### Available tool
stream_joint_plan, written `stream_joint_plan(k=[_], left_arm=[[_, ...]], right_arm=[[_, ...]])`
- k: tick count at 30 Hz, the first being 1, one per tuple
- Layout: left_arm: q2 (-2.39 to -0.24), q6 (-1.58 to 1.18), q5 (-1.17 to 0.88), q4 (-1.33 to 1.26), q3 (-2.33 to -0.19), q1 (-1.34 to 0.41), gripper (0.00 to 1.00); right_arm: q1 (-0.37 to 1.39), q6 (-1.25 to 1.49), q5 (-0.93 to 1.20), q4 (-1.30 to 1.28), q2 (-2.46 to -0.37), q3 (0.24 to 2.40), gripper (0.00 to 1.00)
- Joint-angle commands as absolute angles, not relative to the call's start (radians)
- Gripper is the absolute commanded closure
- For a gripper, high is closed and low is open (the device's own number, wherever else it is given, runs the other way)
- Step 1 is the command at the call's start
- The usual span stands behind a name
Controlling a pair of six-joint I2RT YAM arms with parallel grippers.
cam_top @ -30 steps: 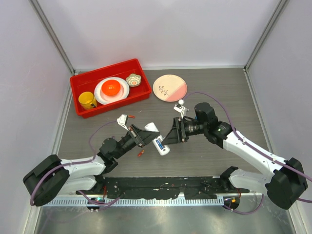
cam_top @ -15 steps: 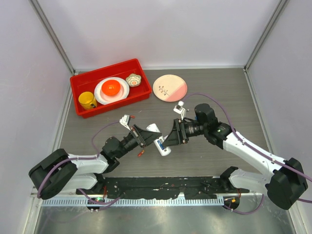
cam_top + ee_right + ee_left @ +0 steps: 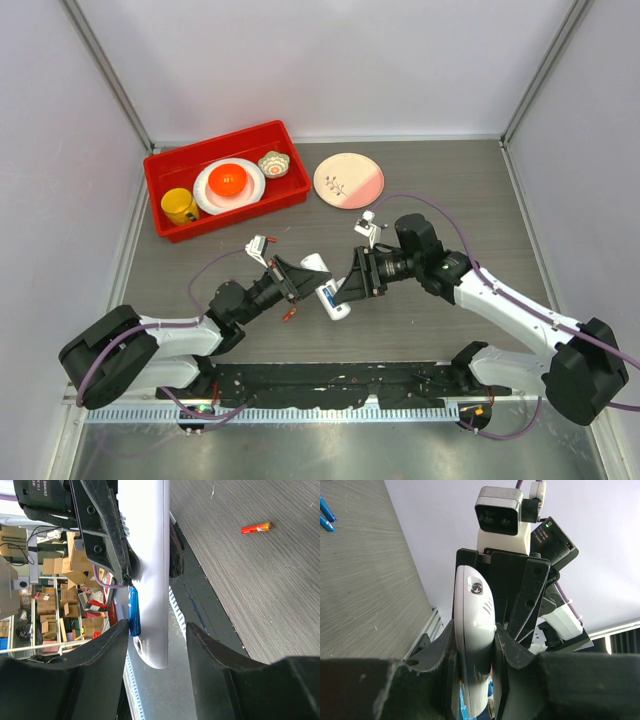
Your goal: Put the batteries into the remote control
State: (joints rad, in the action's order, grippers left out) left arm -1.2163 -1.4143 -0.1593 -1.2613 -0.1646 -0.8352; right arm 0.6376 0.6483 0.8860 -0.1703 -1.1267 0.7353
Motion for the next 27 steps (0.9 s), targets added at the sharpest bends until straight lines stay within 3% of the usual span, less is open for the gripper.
stream_joint_plan(k=[1,27], left_arm=[[-1.200,-1.420,-0.178,-1.318,-0.204,-0.830,1.00],[-1.180,-1.413,-0.179,-1.289,-0.215,-0.830,1.00]], right_arm=[[0.644,0.627,0.862,-0.170,-1.134,0.749,0.47],[0.669,0.652,0.785,-0.175,-1.172,0.756,0.58]])
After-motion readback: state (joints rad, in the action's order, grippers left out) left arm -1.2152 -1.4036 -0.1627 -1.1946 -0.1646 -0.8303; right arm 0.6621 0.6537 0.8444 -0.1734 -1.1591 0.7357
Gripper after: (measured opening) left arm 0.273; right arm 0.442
